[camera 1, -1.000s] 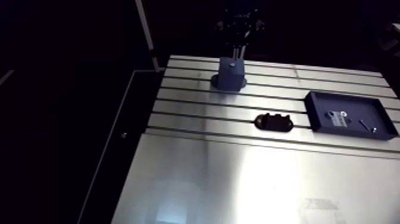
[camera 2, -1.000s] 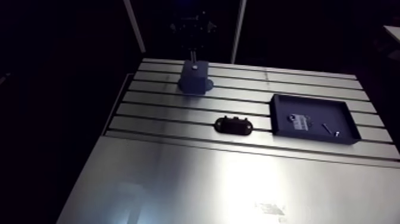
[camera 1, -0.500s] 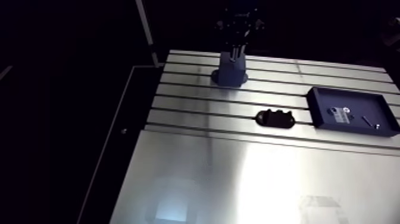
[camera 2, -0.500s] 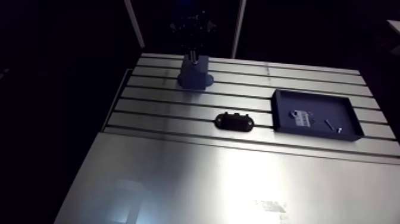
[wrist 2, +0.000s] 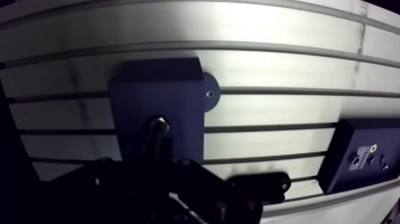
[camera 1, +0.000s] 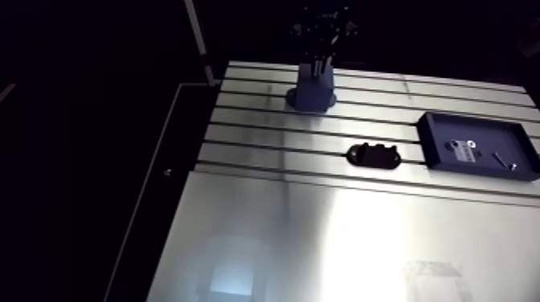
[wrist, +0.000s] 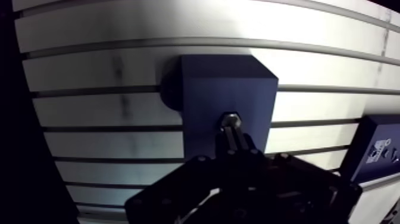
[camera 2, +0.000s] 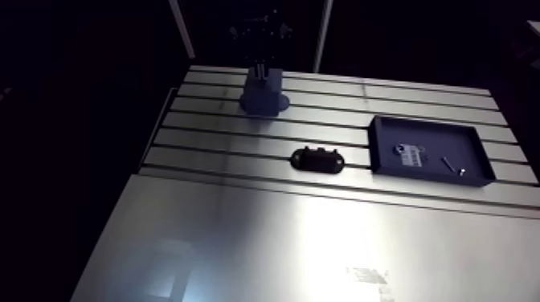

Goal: Pick up the M10 bolt and insert it into the hex recess until seated.

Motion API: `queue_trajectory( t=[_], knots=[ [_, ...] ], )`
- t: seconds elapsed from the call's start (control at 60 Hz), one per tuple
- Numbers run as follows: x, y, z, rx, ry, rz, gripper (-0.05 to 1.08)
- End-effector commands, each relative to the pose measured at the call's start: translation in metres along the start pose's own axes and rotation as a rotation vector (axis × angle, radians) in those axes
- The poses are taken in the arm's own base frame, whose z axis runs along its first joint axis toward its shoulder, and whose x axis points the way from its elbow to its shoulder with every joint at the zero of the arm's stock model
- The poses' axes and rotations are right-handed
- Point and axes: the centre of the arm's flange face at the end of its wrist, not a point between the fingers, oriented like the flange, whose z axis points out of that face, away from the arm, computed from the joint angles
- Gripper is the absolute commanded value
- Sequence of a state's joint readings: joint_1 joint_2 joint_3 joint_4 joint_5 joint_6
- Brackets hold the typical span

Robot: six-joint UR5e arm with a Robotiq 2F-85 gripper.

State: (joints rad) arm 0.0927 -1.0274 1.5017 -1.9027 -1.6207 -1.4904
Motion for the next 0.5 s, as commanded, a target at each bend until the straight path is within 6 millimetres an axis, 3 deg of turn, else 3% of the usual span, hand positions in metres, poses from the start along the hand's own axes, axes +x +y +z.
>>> queue_trajectory(
  t=[0.017,0.5],
  knots=[
    [0.0012,-0.0008,0.0021,0.000,-0.002,-0.004,1.08],
    [0.0045,-0.0041,0.0060,-0.001,-0.002,-0.010,1.08]
  ],
)
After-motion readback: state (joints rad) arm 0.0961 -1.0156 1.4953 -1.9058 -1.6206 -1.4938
